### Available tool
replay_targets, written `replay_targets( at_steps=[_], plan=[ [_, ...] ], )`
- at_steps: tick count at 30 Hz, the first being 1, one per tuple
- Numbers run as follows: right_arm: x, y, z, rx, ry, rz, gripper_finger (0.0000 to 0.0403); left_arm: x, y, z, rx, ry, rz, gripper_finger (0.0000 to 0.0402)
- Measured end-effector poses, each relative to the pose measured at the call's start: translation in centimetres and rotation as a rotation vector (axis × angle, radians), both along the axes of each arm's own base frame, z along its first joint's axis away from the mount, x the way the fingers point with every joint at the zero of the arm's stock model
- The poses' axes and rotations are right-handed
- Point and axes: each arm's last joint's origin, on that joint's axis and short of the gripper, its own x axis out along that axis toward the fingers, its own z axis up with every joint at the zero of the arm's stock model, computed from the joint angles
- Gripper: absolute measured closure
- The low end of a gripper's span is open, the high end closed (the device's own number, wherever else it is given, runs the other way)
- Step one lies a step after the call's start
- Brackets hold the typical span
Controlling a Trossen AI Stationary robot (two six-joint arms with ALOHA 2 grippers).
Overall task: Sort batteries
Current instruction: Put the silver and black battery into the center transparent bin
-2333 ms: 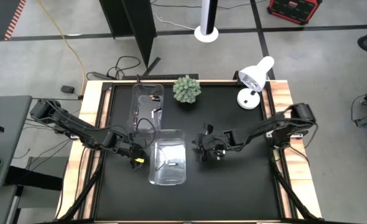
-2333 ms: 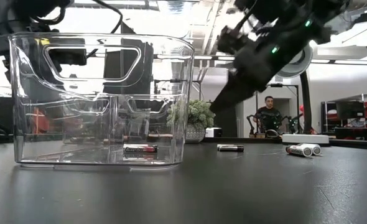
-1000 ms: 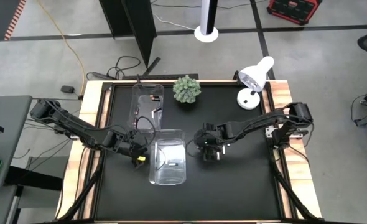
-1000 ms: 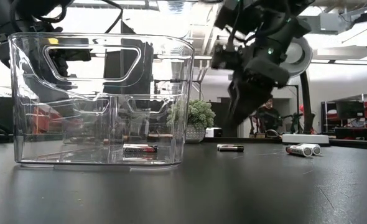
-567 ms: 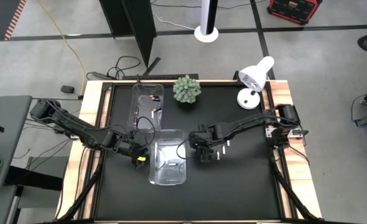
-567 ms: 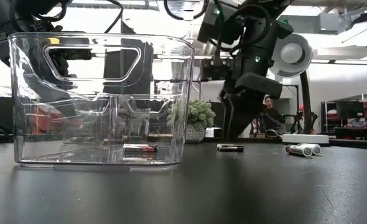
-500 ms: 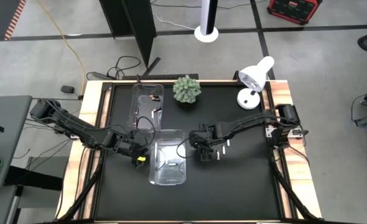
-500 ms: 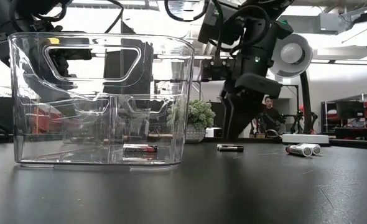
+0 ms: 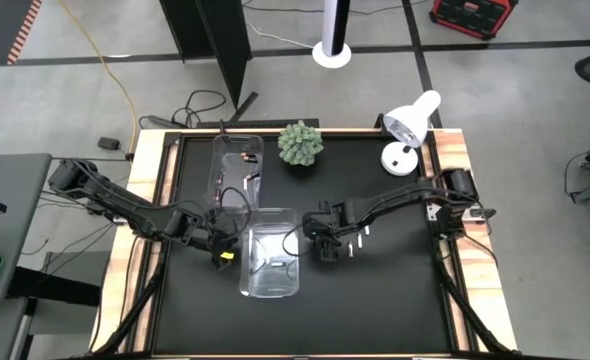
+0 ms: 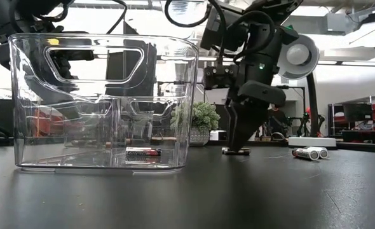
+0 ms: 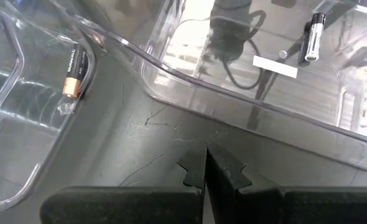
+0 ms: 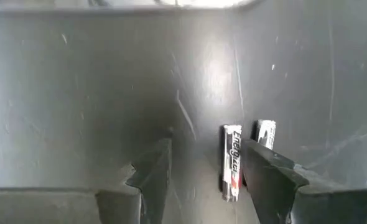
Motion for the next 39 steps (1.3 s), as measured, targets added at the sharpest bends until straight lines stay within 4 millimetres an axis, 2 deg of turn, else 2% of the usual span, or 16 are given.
replay_targets(
  at_steps=[17, 24, 33, 39],
  plan=[
    [-0.3, 0.7, -0.7, 0.021, 0.046, -0.033, 0.0197, 0.0, 0.0, 0.0, 0.009, -0.002, -0.010, 0.0400],
    [-0.4, 0.7, -0.8, 0.030, 0.056, -0.055, 0.0243, 0.2, -0.1, 0.1, 0.009, -0.018, -0.016, 0.0400],
    [-0.1, 2.1, -2.6, 0.015, 0.094, -0.032, 0.0298, 0.2, -0.1, 0.1, 0.008, -0.023, -0.017, 0.0400],
    [-0.1, 2.7, -3.0, 0.015, 0.095, -0.043, 0.0325, 0.2, -0.1, 0.2, 0.006, -0.027, -0.016, 0.0400]
  ],
)
